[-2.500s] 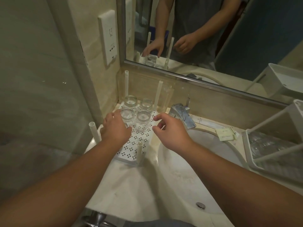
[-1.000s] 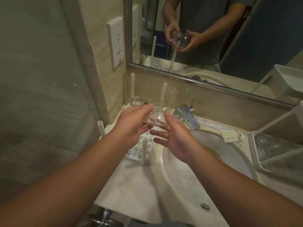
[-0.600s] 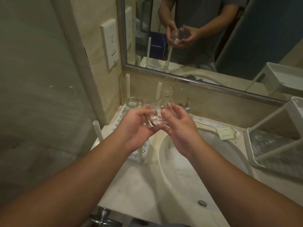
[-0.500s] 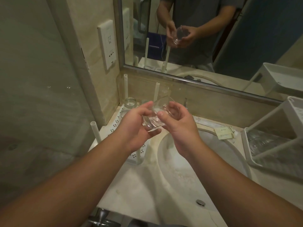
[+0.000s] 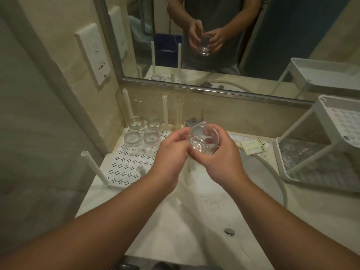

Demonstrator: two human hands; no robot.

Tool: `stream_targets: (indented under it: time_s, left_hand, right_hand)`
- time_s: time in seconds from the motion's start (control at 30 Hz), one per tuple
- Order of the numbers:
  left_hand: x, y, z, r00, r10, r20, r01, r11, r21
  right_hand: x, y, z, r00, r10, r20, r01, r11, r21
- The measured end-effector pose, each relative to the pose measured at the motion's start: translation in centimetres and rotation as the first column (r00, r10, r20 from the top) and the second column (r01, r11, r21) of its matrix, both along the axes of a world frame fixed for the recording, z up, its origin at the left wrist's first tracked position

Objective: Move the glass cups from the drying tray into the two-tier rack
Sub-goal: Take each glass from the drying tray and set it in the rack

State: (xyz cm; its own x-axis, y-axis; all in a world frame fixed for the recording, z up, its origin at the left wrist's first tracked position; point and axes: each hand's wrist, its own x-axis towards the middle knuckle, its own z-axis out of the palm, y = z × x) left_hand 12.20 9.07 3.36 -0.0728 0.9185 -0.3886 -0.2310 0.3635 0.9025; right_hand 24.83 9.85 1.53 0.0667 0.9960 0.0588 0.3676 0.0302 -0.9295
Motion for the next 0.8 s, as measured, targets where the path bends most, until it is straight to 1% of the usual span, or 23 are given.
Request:
stream_targets:
  time_s: [0.1, 0.37, 0.57, 0.8]
  left_hand:
    - [2.2, 0.2, 0.0, 0.997, -0.056, -0.048, 0.055, 0.998, -0.021]
    - [9.9, 0.2, -1.0, 0.969, -0.182, -0.168, 0.181, 0.983, -0.017]
    - [16.4, -0.3, -2.0, 0.922, -0.332, -0.201, 0.333, 0.942, -0.03]
    - [23.8, -1.5, -2.8, 0.886, -0.423, -0.192, 0.419, 0.906, -0.062]
  right_hand:
    - [2.4, -0.2, -0.3, 1.0, -0.027, 0.005, 0.027, 1.0, -0.016]
    - [9.8, -1.4, -1.8, 0.992, -0.129, -0.013, 0.128, 0.989, -0.074]
    - [16.5, -3.0, -2.9, 0.977, -0.213, 0.002, 0.211, 0.97, -0.12]
    - [24.1, -4.8, -4.4, 0.94, -0.342, 0.023, 0.341, 0.928, -0.148]
